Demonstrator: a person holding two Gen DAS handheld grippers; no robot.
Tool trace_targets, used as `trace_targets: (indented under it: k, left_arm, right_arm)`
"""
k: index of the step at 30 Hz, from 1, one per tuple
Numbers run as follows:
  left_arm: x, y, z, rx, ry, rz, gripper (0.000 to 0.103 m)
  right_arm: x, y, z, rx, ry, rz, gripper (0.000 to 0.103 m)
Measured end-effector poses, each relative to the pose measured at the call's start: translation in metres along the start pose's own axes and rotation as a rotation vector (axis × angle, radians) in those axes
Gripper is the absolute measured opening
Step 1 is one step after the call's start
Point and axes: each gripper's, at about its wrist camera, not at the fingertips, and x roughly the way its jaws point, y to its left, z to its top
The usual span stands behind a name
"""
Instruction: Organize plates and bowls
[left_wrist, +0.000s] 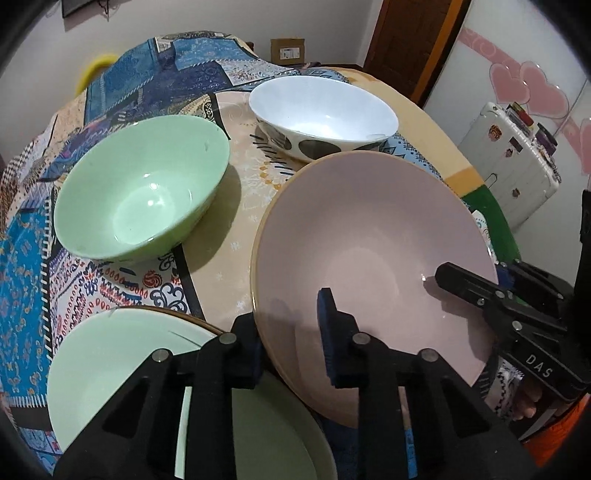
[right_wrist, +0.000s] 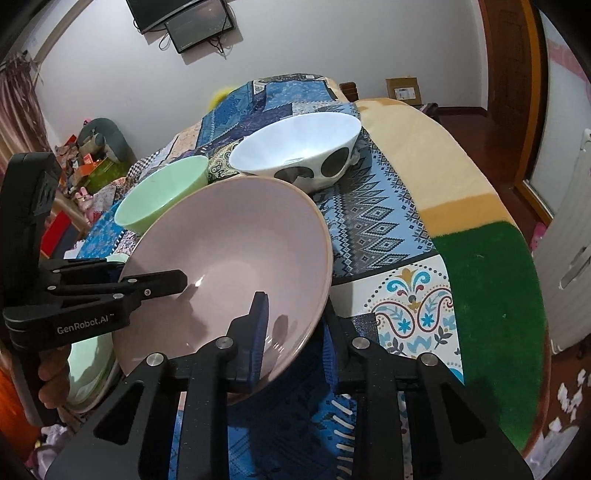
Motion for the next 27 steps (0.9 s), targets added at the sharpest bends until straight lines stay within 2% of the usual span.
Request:
trace_targets:
  k: [6,15,27]
  left_arm:
    - [-0.014,-0.003,-0.003,-0.006,-0.017,-0.008,0.025]
    - [-0.054,-0.009,-0.012,0.008,-0.077,-0.013,0.025]
    - [-0.124,0.008,-0.038,-0.020,-0.176,0.013,0.025]
  right_arm:
    - [-0.004,0.002,0.002,0.003,-0.003,-0.012,0.024]
    - [-0.031,0.015,0.008,-0.011,-0.063,-0.014,0.024]
    - [-0.055,0.061,0.017,-0.078,-0.143,0.016,0.024]
